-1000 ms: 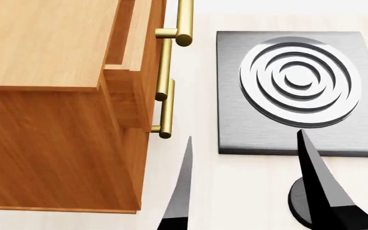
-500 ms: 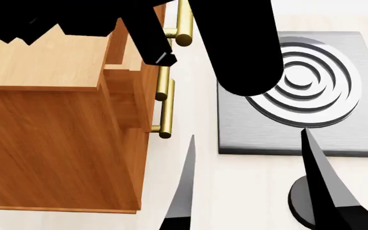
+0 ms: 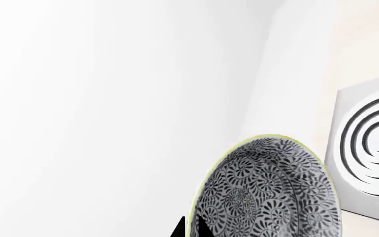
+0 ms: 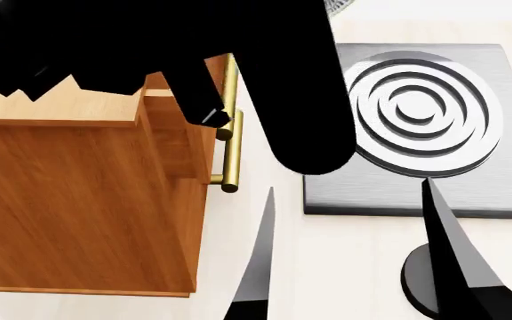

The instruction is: Pick the akita bowl on the wooden cabinet and place it on the plate.

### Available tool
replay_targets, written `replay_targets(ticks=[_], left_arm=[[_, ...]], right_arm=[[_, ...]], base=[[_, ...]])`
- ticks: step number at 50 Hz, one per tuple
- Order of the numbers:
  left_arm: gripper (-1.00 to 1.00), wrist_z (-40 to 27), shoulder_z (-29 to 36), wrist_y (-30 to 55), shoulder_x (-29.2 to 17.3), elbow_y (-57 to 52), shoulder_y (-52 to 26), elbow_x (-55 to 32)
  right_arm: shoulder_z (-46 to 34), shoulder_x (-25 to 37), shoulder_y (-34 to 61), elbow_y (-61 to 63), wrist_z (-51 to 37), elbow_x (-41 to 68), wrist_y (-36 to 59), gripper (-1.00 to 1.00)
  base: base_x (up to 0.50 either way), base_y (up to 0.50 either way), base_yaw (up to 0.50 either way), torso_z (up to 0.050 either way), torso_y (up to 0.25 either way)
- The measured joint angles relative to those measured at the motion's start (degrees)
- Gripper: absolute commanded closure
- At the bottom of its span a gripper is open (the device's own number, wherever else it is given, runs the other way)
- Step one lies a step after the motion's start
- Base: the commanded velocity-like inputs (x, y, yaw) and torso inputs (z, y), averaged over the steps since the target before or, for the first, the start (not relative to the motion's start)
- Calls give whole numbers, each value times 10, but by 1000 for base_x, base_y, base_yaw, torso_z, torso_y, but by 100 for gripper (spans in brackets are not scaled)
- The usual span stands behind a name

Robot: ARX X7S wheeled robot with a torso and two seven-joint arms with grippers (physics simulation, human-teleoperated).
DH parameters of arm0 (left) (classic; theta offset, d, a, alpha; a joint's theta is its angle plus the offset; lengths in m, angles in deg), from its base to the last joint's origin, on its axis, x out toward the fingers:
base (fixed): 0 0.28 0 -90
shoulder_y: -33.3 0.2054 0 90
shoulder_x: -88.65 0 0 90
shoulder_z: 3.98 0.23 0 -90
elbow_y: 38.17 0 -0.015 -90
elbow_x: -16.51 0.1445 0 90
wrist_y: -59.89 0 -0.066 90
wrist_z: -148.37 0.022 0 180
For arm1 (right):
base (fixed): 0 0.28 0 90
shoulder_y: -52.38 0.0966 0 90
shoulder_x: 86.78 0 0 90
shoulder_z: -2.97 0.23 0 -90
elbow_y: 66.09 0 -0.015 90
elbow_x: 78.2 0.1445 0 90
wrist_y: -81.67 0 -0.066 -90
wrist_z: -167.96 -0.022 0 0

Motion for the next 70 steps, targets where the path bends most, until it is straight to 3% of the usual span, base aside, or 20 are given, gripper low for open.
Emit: replay_targets(ticks=[30, 70], left_arm=[[100, -10, -33, 8, -29, -40, 17, -65], [100, -7, -36, -42, -85, -96, 48, -114]], right_arm=[[0, 3, 0, 0, 0, 2, 1, -100], [6, 5, -2, 1, 2, 4, 6, -100]], base=[[0, 0, 0, 0, 0], [0, 0, 0, 0, 1]])
